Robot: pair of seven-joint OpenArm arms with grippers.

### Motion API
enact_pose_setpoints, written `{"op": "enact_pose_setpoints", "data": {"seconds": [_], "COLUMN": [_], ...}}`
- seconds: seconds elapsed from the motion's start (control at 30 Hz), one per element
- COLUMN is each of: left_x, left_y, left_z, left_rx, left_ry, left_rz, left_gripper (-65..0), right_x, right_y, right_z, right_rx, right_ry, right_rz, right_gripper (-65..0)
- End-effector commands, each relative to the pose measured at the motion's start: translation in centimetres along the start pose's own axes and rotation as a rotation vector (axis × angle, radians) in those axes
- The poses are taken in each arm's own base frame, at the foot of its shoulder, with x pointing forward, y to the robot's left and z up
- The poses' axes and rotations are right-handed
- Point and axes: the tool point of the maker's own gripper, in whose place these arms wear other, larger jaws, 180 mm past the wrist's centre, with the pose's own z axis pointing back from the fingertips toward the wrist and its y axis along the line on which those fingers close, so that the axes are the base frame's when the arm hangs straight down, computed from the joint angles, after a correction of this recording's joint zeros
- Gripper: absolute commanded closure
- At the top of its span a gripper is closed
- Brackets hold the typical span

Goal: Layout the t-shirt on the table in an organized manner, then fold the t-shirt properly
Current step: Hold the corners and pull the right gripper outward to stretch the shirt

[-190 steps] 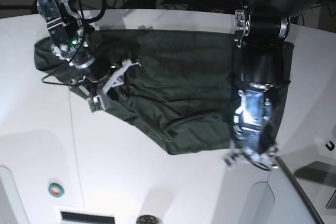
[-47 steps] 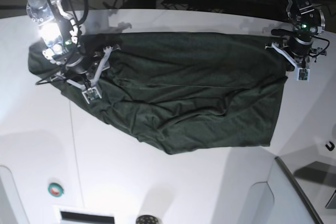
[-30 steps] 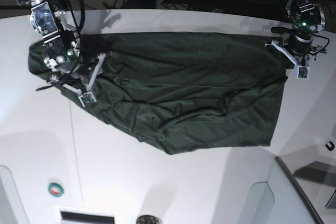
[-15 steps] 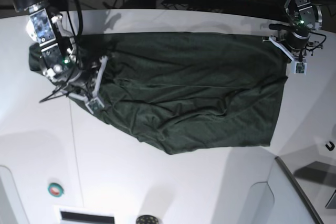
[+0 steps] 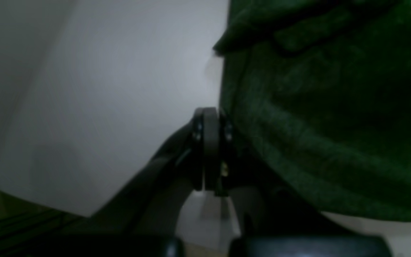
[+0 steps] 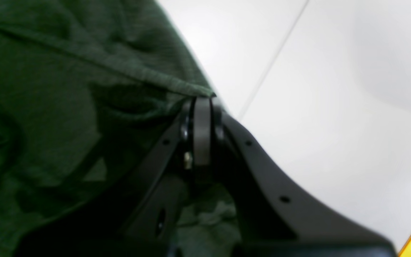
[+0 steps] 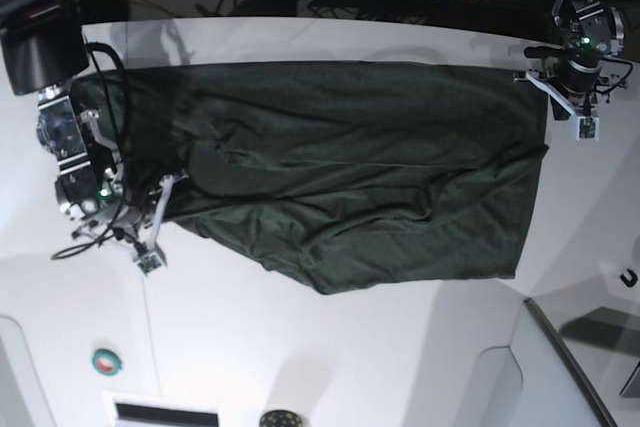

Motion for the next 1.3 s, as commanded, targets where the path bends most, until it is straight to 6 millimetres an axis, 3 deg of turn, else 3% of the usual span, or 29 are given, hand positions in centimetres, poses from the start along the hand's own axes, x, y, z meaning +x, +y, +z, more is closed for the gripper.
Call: {"op": "enact_pose_setpoints", "data": {"seconds": [0.0,0.2,0.47,0.6,0.73,0.87,0.93,1.1,1.17,1.27], "left_x": [1.1,0.7,-0.2,-0.6,-0.9,-0.5,-0.5,-0.5,0.3,1.8], "left_y": [1.2,2.8,3.1,3.4,4.5,4.7,4.7,4.4,4.4,3.5], "left_z": [0.2,0.7,1.1,1.2,1.6,1.6,1.6,1.8,2.2,3.1], "left_rx": [0.025,0.067,0.070,0.076,0.105,0.106,0.106,0.100,0.103,0.087], "left_ry": [-0.037,-0.033,-0.016,-0.011,-0.009,-0.013,-0.014,-0.016,-0.039,-0.108], "left_rz": [-0.011,0.015,0.011,0.013,0.031,0.018,0.018,0.012,0.013,0.072], "left_gripper": [0.0,0.0,0.0,0.0,0.0,0.0,0.0,0.0,0.0,0.0], "right_x": [2.7,3.4,4.0,3.6,3.3,4.3,4.4,3.9,3.6,3.4], "right_y": [-1.8,-4.8,-7.2,-9.6,-9.9,-9.9,-10.5,-13.4,-14.0,-13.7], "right_z": [0.4,-1.2,-2.9,-3.1,-3.3,-3.1,-3.0,-1.9,-1.6,-1.5], "right_rx": [-0.033,-0.067,-0.096,-0.209,-0.236,-0.240,-0.275,-0.443,-0.479,-0.474], "right_ry": [-0.066,-0.059,-0.137,-0.177,-0.192,-0.242,-0.255,-0.249,-0.244,-0.218], "right_rz": [0.003,-0.035,-0.087,-0.153,-0.171,-0.168,-0.179,-0.238,-0.252,-0.263], "right_gripper": [-0.2,-0.2,-0.2,-0.2,-0.3,-0.6,-6.8,-33.6,-41.9,-40.8]}}
